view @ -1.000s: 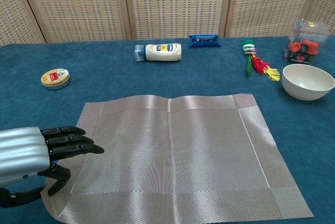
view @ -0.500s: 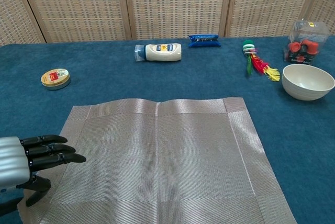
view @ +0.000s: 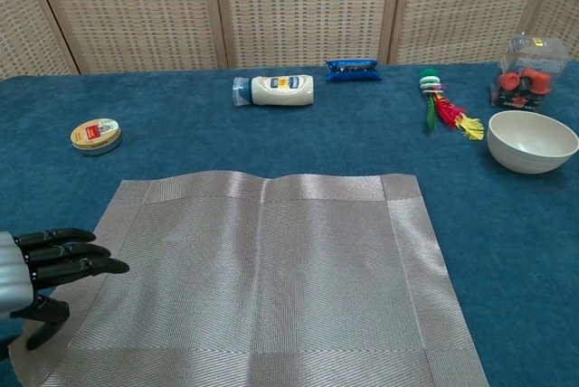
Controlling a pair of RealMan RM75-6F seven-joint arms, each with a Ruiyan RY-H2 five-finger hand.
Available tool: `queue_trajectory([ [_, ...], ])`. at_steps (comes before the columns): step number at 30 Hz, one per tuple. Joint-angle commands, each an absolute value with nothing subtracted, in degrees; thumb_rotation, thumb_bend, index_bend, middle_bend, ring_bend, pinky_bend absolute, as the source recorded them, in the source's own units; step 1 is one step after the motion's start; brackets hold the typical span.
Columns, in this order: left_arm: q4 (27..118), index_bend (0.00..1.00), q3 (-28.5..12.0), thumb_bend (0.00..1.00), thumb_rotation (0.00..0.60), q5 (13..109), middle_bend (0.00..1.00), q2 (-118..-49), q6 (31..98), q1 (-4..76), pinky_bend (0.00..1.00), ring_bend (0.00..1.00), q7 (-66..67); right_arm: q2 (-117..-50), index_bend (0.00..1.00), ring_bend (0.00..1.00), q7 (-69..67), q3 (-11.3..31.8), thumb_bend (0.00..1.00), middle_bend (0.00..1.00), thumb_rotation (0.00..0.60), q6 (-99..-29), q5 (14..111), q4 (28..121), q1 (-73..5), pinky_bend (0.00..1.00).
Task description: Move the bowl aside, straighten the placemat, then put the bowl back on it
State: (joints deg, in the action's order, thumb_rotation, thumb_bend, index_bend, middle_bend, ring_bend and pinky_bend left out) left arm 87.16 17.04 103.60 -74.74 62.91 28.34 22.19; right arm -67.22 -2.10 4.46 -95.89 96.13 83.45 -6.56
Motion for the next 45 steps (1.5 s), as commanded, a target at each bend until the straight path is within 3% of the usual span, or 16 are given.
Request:
queue_trajectory([
  [1, 88.2, 0.00, 17.4, 0.00, 0.600, 103.1, 0.00, -73.1, 62.7, 28.3, 0.00, 0.00, 20.7, -67.2, 0.13, 0.00, -2.0, 4.5, 0.00, 0.00, 0.600, -95.7, 95.9, 83.4, -6.6, 0.00],
  [8, 90.0, 0.00, 18.4, 0.00, 0.600, 105.5, 0.00, -68.8, 68.0, 28.0, 0.00, 0.00, 10.9, -67.5, 0.13, 0.00, -1.7, 4.6, 0.00, 0.00, 0.600, -94.3, 94.9, 83.0, -6.8, 0.00],
  [17, 93.7, 0.00, 10.9, 0.00, 0.600, 97.1, 0.00, -65.5, 81.8, 21.3, 0.00, 0.00, 9.3, -68.5, 0.13, 0.00, -2.1, 5.3, 0.00, 0.00, 0.600, -88.2, 90.8, 81.2, -8.7, 0.00],
  [23, 96.9, 0.00, 5.4, 0.00, 0.600, 88.5, 0.00, -64.9, 87.6, 17.3, 0.00, 0.00, 12.3, -69.3, 0.13, 0.00, -1.7, 7.7, 0.00, 0.00, 0.600, -77.0, 85.5, 77.6, -14.4, 0.00],
  [34, 98.5, 0.00, 1.0, 0.00, 0.600, 79.8, 0.00, -65.4, 87.1, 15.3, 0.00, 0.00, 13.5, -74.6, 0.19, 0.00, 1.1, 8.8, 0.00, 0.00, 0.600, -57.8, 80.3, 68.8, -25.0, 0.00],
  [45, 97.1, 0.00, -0.4, 0.00, 0.600, 78.9, 0.00, -65.0, 84.8, 15.3, 0.00, 0.00, 11.9, -83.2, 0.31, 0.00, 0.0, 9.0, 0.02, 0.00, 0.600, -49.9, 78.0, 57.8, -30.6, 0.00],
])
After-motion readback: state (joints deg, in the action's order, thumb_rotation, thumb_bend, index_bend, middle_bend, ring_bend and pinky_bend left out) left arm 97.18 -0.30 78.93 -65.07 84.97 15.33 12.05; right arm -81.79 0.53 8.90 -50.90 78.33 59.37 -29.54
